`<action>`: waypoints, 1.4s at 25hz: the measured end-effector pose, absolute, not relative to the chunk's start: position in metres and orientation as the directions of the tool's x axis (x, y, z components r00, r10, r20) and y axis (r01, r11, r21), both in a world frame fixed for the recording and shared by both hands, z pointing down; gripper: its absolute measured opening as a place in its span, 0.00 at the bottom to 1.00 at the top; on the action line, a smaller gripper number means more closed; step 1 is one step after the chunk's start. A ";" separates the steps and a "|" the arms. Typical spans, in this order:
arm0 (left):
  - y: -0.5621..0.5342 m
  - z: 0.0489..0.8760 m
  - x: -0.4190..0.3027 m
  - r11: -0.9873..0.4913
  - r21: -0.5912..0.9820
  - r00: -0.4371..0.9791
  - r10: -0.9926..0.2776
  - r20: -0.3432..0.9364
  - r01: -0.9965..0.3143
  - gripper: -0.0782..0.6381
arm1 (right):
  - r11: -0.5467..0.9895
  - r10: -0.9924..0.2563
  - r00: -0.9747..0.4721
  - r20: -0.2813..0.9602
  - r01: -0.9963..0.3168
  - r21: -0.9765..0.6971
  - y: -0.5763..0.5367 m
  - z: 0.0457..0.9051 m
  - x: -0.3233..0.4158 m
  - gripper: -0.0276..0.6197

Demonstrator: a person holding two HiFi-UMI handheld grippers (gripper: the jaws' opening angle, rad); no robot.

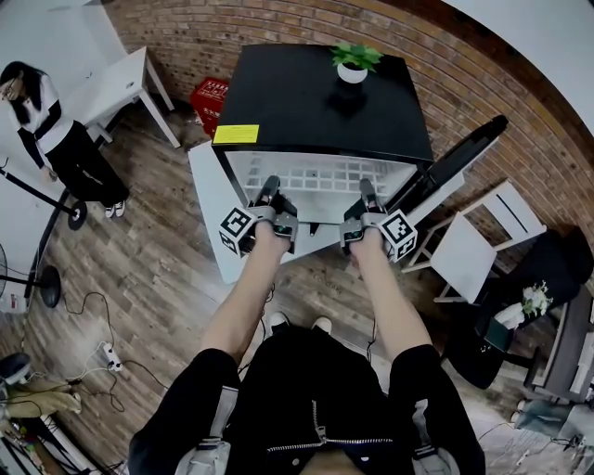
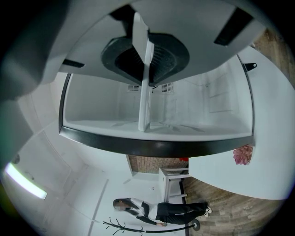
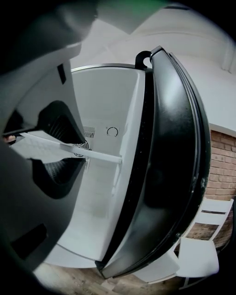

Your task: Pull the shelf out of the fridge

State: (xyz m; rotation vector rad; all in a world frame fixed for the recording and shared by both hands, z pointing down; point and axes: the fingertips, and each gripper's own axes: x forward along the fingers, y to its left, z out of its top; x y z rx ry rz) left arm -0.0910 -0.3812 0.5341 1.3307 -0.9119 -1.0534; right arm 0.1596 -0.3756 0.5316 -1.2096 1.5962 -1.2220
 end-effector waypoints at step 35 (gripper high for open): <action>-0.330 0.537 -0.096 -0.072 0.993 0.263 -0.960 -0.095 0.094 0.16 | 0.087 -0.926 -0.374 -0.039 -0.112 -0.990 -0.330 0.534 0.150 0.09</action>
